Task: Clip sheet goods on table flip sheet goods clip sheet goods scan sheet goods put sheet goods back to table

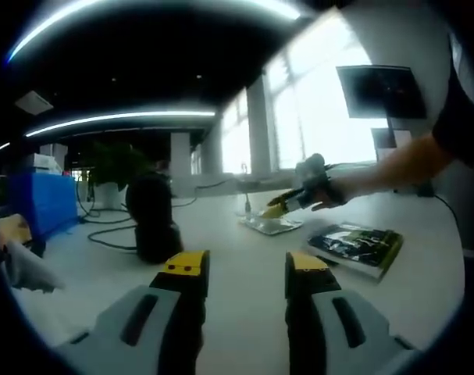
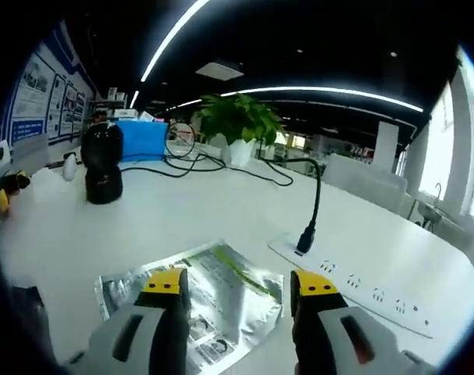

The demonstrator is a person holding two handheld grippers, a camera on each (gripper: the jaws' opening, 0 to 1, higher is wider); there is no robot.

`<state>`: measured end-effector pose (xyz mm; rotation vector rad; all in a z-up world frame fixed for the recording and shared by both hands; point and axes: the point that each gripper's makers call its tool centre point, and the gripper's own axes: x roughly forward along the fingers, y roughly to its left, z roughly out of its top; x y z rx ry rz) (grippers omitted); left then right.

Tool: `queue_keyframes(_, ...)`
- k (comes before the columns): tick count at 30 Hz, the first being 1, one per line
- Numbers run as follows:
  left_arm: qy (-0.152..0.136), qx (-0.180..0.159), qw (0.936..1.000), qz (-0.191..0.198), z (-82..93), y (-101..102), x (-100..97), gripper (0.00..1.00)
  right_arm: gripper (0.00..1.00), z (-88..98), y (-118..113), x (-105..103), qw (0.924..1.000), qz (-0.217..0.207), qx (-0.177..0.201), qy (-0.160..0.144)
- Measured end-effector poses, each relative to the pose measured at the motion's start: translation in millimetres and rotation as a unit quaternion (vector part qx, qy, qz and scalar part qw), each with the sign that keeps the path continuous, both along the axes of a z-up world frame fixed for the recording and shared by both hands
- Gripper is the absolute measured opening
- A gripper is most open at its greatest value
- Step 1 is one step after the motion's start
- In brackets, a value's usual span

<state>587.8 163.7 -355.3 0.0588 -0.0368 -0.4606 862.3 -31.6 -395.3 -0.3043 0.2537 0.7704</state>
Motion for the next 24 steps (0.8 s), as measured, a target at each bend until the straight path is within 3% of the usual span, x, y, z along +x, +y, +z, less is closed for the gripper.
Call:
queue_keyframes(7,0.0,-0.001,1.0,-0.001,0.2,-0.8,-2.0,0.31,0.48,-6.3,4.4,-4.8,0.9997,0.007,0.01,0.02)
queue_keyframes(9,0.0,-0.001,1.0,-0.001,0.2,-1.0,-2.5,0.31,0.48,-16.1,4.0,-6.0,0.9994,0.01,-0.004,0.034)
queue_keyframes(10,0.0,-0.001,1.0,-0.002,0.3,-1.2,-2.7,0.31,0.47,-17.7,4.0,-5.9,0.9995,0.014,-0.013,0.026)
queue_keyframes(24,0.001,0.003,1.0,0.0,-0.2,-1.9,-4.7,0.31,0.45,-25.9,3.4,-5.2,0.9966,-0.005,0.035,0.075)
